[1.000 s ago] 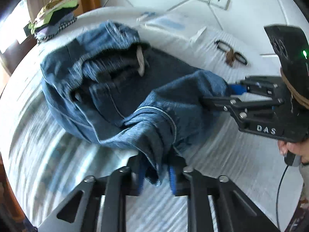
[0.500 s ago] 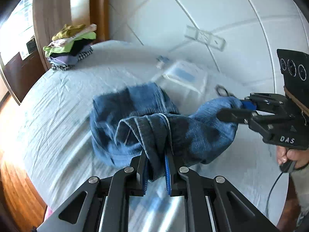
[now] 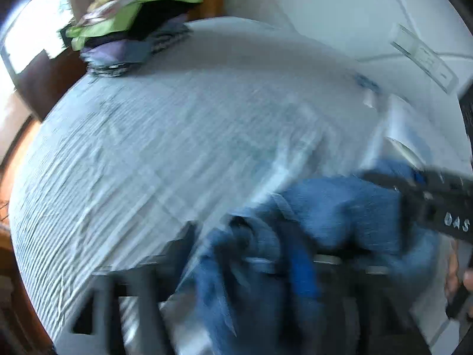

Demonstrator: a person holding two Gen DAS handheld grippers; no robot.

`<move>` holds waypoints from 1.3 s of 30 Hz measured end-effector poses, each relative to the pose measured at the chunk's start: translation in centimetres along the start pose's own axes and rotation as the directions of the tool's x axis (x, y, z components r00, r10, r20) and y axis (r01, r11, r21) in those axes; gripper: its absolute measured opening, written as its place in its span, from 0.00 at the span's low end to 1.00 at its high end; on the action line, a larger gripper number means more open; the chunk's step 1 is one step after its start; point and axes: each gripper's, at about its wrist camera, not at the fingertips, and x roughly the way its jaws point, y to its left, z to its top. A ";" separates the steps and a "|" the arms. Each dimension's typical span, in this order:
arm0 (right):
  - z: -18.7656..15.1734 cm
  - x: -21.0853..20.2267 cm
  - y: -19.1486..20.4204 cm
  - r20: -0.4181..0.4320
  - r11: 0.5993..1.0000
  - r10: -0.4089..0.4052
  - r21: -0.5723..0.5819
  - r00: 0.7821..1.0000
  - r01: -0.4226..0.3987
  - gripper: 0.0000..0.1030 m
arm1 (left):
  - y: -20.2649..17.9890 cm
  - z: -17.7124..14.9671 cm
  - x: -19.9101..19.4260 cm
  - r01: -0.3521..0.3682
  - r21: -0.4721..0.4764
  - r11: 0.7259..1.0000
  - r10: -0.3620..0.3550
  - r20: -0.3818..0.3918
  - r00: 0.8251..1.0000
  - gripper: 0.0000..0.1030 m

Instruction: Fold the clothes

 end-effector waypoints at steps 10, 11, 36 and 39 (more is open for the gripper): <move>-3.5 -13.4 -0.6 0.226 0.999 -0.016 0.044 0.974 0.006 0.95 | 1.2 -2.3 -8.8 0.082 0.007 0.997 -0.082 0.104 0.991 0.86; -4.4 -13.4 -0.3 0.209 0.999 -0.027 0.035 0.978 0.020 0.94 | 0.5 -2.8 -9.2 0.085 0.020 0.996 -0.087 0.109 0.990 0.86; -6.2 -10.1 5.3 0.111 0.994 -0.100 -0.040 0.989 0.105 0.28 | -0.7 -2.2 -8.8 0.203 0.141 0.969 -0.212 0.053 0.976 0.47; -4.5 -9.8 5.4 0.123 0.993 -0.111 -0.027 0.986 0.115 0.28 | -2.0 0.7 -7.8 0.194 0.184 0.964 -0.208 0.060 0.976 0.47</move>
